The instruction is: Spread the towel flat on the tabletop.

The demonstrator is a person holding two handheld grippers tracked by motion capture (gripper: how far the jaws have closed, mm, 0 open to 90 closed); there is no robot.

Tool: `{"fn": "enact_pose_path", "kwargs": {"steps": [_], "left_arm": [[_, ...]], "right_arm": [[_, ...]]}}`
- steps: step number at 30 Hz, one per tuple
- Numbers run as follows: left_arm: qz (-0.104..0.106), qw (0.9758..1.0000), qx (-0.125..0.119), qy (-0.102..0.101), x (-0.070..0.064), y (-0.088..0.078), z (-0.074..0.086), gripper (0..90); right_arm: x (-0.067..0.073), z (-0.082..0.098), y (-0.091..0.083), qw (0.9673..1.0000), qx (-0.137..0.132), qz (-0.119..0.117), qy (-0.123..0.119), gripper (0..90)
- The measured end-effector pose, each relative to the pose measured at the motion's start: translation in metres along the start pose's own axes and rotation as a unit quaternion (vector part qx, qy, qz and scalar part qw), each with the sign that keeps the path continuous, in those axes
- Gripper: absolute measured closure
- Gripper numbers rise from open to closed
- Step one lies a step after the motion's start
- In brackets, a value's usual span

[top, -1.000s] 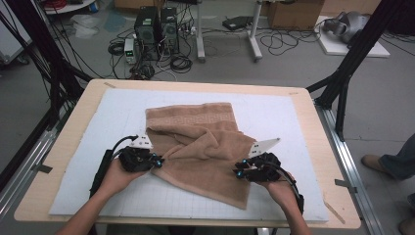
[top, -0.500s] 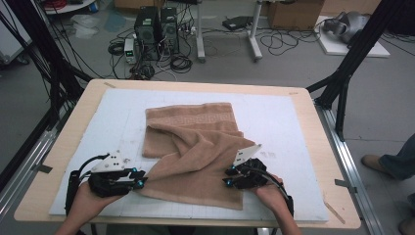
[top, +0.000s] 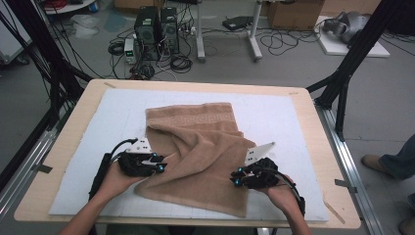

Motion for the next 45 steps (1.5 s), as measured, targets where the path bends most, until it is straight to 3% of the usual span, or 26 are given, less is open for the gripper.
{"fn": "enact_pose_path", "kwargs": {"steps": [3,5,8,10,13,19,24,30,31,34,36,39,43,45], "left_arm": [[0.008,0.9998,0.020,0.002,-0.002,0.010,0.004,67.7],[0.007,0.9991,0.041,0.013,-0.005,0.017,0.010,71.4],[0.002,0.9991,0.037,0.022,-0.006,0.017,0.009,82.2],[-0.001,0.9989,0.038,0.026,-0.007,0.016,0.010,86.2],[-0.013,0.9984,0.045,0.032,-0.006,0.009,0.012,87.1],[-0.035,0.9993,0.010,0.005,-0.001,-0.029,0.024,87.3],[-0.051,0.9983,-0.017,-0.020,-0.001,-0.064,0.037,87.3],[-0.039,0.9983,-0.029,-0.031,-0.019,-0.089,0.046,87.0],[-0.035,0.9983,-0.035,-0.031,-0.023,-0.093,0.045,85.8],[-0.033,0.9979,-0.048,-0.027,-0.023,-0.099,0.035,74.0],[-0.035,0.9979,-0.049,-0.022,-0.020,-0.095,0.029,70.1],[-0.035,0.9984,-0.041,-0.016,-0.011,-0.076,0.022,70.6],[-0.025,0.9995,-0.015,-0.013,-0.005,-0.040,0.023,70.8],[-0.030,0.9995,0.005,-0.001,-0.003,-0.024,0.026,69.6]], "right_arm": [[-0.011,-0.005,0.003,0.9999,0.004,0.013,0.003,68.7],[-0.015,-0.005,0.012,0.9999,0.012,0.006,0.000,67.3],[-0.018,-0.001,0.027,0.9995,0.031,0.001,0.006,67.6],[-0.016,0.005,0.039,0.9989,0.045,-0.007,0.005,72.8],[-0.017,0.005,0.039,0.9996,0.029,0.001,0.006,83.0],[-0.012,0.005,0.039,0.9995,0.032,0.000,-0.002,85.7],[0.000,0.007,0.040,0.9994,0.031,-0.014,-0.005,85.8],[0.028,0.011,0.039,0.9979,0.039,-0.046,-0.024,85.7],[0.032,0.010,0.037,0.9977,0.036,-0.050,-0.029,84.7],[0.034,0.000,0.023,0.9986,-0.007,-0.044,-0.027,78.4],[0.026,-0.007,0.014,0.9993,-0.022,-0.023,-0.022,74.9],[0.012,-0.010,0.012,0.9998,-0.008,0.002,-0.019,71.5],[-0.003,-0.005,0.023,0.9998,0.012,0.011,-0.007,68.1],[-0.010,-0.001,0.029,0.9998,0.016,0.011,0.003,66.3]]}}
Point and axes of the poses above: each handheld gripper's, and its own axes: y roughly forward along the jaws, z roughly out of its underside, x roughly to its left, the point moved 10 cm from there along y, roughly forward along the jaws, and after that the axes turned 7 degrees about -z, right-handed, at the moved point
